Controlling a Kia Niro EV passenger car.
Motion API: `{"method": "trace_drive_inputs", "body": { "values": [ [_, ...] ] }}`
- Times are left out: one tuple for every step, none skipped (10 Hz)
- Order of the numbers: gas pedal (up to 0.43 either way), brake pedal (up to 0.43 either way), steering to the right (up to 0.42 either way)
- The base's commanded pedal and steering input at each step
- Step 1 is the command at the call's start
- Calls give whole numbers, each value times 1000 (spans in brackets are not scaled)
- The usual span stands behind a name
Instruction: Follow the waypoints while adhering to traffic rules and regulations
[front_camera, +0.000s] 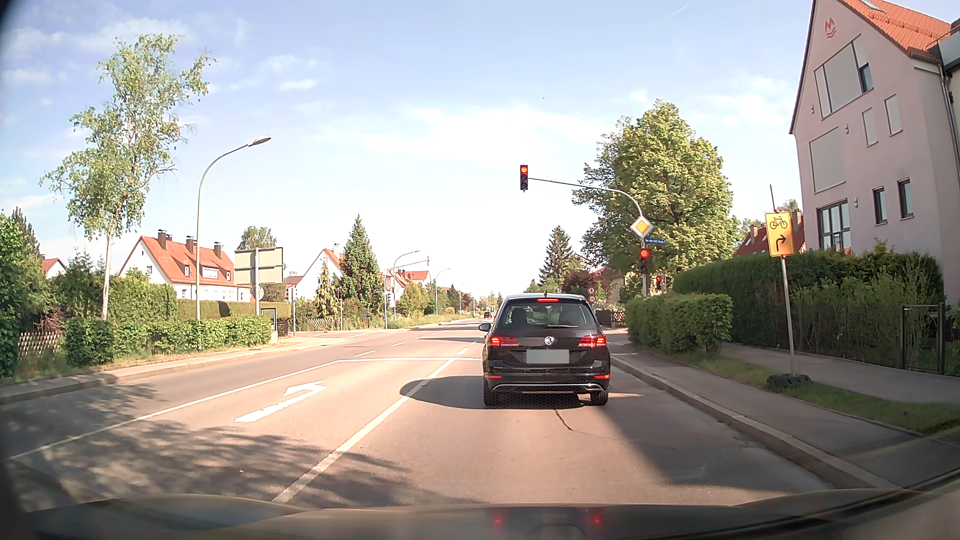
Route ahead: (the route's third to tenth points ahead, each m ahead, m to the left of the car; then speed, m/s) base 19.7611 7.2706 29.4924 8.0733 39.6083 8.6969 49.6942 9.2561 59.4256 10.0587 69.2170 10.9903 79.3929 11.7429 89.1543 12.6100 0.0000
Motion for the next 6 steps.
{"method": "trace_drive_inputs", "body": {
  "values": [
    [0, 220, -7],
    [0, 220, -4],
    [0, 220, -3],
    [0, 220, -3],
    [0, 220, -4],
    [0, 220, -4]
  ]
}}
